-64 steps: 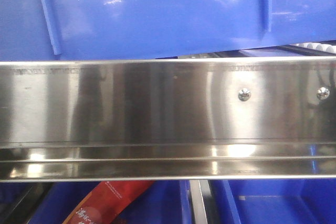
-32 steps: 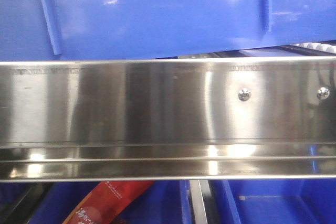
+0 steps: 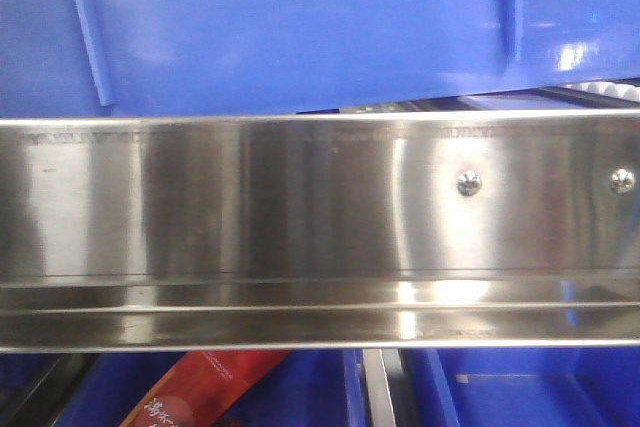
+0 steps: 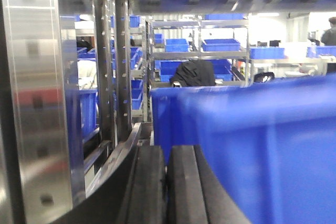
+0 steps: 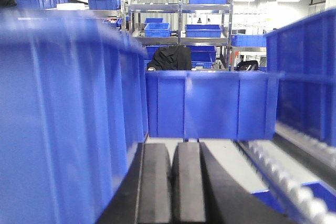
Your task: Move blue bin to conveyor side
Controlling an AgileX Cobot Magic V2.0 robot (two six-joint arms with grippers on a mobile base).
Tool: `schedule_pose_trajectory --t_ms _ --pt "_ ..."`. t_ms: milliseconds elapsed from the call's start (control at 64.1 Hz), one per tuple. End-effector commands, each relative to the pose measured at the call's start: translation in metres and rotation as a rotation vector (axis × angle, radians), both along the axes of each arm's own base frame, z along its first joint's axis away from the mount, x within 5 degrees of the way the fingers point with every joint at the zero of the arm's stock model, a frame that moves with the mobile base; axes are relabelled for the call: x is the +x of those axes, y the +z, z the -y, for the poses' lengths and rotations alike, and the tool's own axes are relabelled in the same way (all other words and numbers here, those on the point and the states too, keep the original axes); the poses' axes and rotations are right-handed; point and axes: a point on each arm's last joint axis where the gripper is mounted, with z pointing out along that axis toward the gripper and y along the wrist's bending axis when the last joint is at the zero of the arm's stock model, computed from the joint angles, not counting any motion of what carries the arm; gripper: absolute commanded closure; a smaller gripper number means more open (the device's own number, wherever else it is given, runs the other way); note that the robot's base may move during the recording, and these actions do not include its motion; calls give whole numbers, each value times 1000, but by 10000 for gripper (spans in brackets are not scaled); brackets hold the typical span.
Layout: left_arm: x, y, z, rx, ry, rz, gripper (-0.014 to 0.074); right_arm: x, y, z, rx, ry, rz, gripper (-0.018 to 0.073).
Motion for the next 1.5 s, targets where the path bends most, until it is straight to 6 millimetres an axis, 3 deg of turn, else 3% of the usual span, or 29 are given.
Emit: schedule_pose_trajectory --t_ms 0,172,359,437,624,734,890,1030,1233,1483 --pt "-8 23 0 -16 0 -82 592 -10 31 0 -14 6 -21 628" --pt "3 61 1 -40 -14 -281 592 9 77 -2 -35 20 -216 628" --pt "37 99 1 -44 -15 -497 592 57 121 -8 -71 42 -559 628" --pt "55 110 1 -45 -15 -516 592 78 134 -9 -74 44 -589 628" --pt "93 118 5 -101 -54 -472 592 114 160 -19 12 115 -579 628" --pt "113 124 6 -125 -69 -512 592 136 170 -22 1 128 -667 629" --pt "157 136 7 -134 -74 -594 594 183 193 -26 -45 137 -738 633" --pt "193 142 7 -134 -74 -637 594 214 202 -34 -107 115 -778 633" --pt "236 137 7 -135 -75 -741 594 251 198 -56 -209 41 -822 633" --pt "266 131 7 -136 -73 -772 594 284 187 -76 -235 43 -844 633"
